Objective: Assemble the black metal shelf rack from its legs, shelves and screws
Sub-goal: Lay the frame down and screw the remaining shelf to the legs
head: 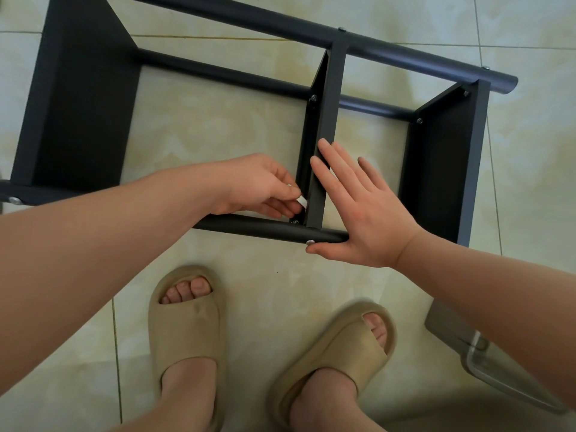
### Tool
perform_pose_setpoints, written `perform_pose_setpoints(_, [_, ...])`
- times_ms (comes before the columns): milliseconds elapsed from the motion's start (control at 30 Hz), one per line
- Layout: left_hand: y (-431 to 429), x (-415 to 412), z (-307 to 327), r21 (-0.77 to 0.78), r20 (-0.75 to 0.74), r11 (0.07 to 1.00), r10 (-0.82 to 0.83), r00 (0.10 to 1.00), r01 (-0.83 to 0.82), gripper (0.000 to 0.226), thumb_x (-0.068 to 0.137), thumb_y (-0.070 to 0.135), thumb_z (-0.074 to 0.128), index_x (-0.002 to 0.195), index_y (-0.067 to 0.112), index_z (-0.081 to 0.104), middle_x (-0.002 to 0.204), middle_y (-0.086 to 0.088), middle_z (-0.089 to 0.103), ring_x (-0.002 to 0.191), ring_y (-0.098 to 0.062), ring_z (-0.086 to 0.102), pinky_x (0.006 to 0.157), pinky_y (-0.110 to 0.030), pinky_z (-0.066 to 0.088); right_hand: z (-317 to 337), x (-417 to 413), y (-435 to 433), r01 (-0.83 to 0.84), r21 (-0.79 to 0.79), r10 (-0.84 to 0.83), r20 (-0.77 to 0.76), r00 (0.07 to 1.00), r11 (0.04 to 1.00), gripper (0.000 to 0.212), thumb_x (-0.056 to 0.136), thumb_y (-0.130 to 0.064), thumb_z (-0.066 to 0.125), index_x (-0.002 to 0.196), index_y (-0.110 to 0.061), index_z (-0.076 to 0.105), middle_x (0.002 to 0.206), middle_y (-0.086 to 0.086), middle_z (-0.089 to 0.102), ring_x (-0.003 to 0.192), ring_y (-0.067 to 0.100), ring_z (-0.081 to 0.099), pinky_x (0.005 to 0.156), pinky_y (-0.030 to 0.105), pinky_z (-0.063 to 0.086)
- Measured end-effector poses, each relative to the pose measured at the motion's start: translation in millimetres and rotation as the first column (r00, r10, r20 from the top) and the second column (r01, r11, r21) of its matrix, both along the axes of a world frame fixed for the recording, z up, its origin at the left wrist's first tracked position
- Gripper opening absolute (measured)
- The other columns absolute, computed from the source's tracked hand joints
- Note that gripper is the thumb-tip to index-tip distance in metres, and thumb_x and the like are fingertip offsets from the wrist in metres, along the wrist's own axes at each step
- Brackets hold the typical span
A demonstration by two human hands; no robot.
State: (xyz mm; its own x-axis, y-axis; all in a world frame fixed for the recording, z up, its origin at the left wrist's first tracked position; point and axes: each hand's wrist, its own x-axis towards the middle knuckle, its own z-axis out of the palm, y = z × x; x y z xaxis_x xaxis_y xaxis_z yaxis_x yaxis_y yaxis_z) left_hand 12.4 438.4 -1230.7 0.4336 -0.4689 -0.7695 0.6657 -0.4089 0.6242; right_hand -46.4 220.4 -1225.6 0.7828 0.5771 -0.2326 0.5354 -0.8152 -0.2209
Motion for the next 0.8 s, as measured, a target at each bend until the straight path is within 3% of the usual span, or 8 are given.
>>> perform_pose_setpoints(267, [6.7, 0.5, -2.9, 0.035, 0.083, 0.993, -0.118, 0.990, 0.116, 0.014, 0.099, 0.011, 0.058, 0.087, 0.012, 0.066, 0.079, 0.000, 0.075, 0.075, -0.009, 0.072, 0.079, -0.024, 0.059, 0.9, 0.4, -0.3, 0.002, -0.002, -0.002, -0.001, 1.000, 1.000, 0.113, 0.084, -0.081, 0.047, 0.162, -0.009, 0.009, 0.170, 0.009, -0.004, 0.157, 0.026, -0.005, 0.124, 0.056, 0.015])
perform_pose_setpoints(500, [12.5, -0.6, -5.7, 0.033, 0.104, 0.984, -0.179, 0.978, 0.177, 0.015, 0.097, 0.007, 0.061, 0.085, 0.012, 0.067, 0.078, 0.000, 0.076, 0.075, -0.009, 0.072, 0.071, -0.018, 0.056, 0.1, 0.6, -0.5, 0.001, -0.001, -0.001, 0.007, 1.000, 1.000, 0.112, 0.084, -0.082, 0.046, 0.162, -0.010, 0.009, 0.170, 0.009, -0.004, 0.157, 0.026, -0.005, 0.124, 0.056, 0.015])
perform_pose_setpoints(667, [11.2, -2.8, -5.3, 0.063, 0.115, 0.970, -0.241, 0.964, 0.235, 0.013, 0.095, 0.008, 0.064, 0.084, 0.013, 0.069, 0.076, 0.003, 0.075, 0.076, -0.012, 0.069, 0.082, -0.027, 0.056, -0.1, 0.5, -0.4, 0.002, -0.001, -0.002, 0.001, 1.000, 1.000, 0.112, 0.084, -0.082, 0.047, 0.162, -0.010, 0.009, 0.170, 0.009, -0.004, 0.157, 0.025, -0.005, 0.124, 0.056, 0.015])
perform_pose_setpoints(800, [10.4, -3.8, -4.6, 0.117, 0.158, 0.949, -0.308, 0.938, 0.292, 0.013, 0.094, 0.014, 0.067, 0.082, 0.017, 0.070, 0.070, 0.005, 0.069, 0.073, -0.012, 0.062, 0.080, -0.031, 0.051, 0.6, 0.5, -0.3, 0.004, -0.001, -0.004, -0.003, 1.000, 1.000, 0.113, 0.084, -0.082, 0.046, 0.162, -0.010, 0.009, 0.170, 0.008, -0.004, 0.157, 0.025, -0.006, 0.124, 0.056, 0.015])
